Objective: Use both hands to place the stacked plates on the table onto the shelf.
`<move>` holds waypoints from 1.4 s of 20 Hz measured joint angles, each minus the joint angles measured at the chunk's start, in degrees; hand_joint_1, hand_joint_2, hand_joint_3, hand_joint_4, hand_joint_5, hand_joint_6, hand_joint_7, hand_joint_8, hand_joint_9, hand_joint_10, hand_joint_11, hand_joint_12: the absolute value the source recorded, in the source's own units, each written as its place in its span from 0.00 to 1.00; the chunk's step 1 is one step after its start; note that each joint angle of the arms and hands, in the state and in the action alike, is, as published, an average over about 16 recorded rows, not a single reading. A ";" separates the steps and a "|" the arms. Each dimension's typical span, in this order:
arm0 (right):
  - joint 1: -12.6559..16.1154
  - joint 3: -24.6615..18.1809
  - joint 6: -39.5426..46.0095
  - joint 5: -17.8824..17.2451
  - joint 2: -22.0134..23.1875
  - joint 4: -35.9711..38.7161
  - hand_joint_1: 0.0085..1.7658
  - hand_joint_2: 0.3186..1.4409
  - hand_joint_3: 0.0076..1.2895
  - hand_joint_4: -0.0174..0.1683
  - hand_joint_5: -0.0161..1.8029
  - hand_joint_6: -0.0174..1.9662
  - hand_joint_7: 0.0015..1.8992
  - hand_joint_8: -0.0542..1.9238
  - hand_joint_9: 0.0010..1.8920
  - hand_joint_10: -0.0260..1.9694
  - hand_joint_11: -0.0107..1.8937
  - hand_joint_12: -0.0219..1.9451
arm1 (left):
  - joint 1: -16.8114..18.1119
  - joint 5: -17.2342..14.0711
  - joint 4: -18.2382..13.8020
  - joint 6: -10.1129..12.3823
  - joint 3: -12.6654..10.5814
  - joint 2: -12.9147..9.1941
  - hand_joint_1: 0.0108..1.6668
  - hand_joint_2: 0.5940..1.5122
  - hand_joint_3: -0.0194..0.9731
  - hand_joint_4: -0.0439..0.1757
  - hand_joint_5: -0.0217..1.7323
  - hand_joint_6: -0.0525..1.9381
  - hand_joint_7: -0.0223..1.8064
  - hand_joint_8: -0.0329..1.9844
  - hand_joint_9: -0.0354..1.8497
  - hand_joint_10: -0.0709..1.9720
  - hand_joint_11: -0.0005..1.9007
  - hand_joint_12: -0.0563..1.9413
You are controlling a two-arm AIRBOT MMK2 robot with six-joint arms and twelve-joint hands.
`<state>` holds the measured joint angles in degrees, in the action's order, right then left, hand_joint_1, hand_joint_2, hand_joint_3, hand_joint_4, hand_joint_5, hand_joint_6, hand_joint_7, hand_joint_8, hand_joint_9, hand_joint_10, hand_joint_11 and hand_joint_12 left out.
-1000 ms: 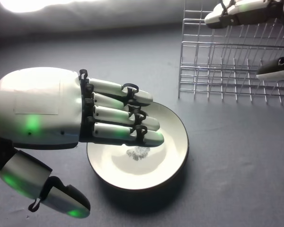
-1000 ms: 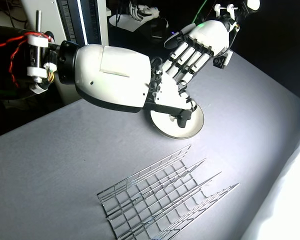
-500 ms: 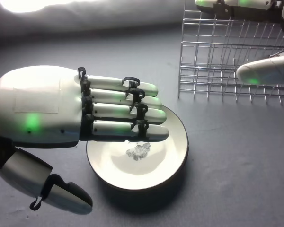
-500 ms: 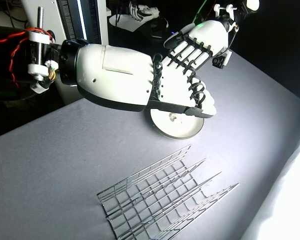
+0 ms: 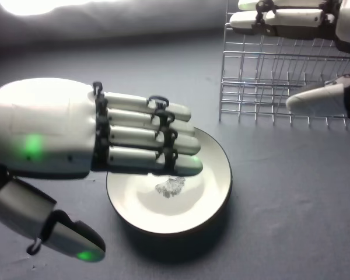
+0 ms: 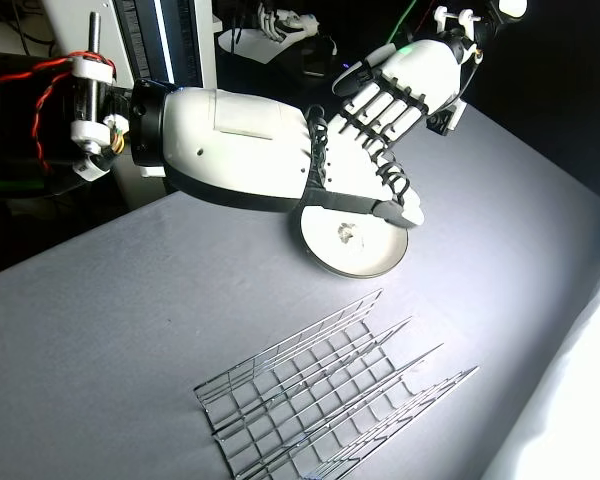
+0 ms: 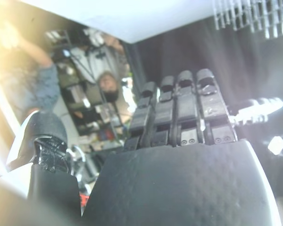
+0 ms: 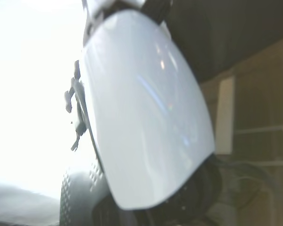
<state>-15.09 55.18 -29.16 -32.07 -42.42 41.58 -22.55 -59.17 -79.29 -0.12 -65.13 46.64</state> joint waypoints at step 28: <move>-3.00 5.11 -1.01 -8.83 -4.14 10.09 0.00 0.79 0.00 0.11 0.11 0.02 0.09 0.04 0.07 0.02 0.02 0.21 | -5.29 3.42 -20.01 2.10 -14.29 9.96 0.00 0.60 0.04 0.19 0.02 0.03 0.02 0.03 0.03 0.04 0.01 0.03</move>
<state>-18.09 60.29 -30.17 -40.90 -46.56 51.66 -27.84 -55.75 -99.29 1.98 -79.42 56.59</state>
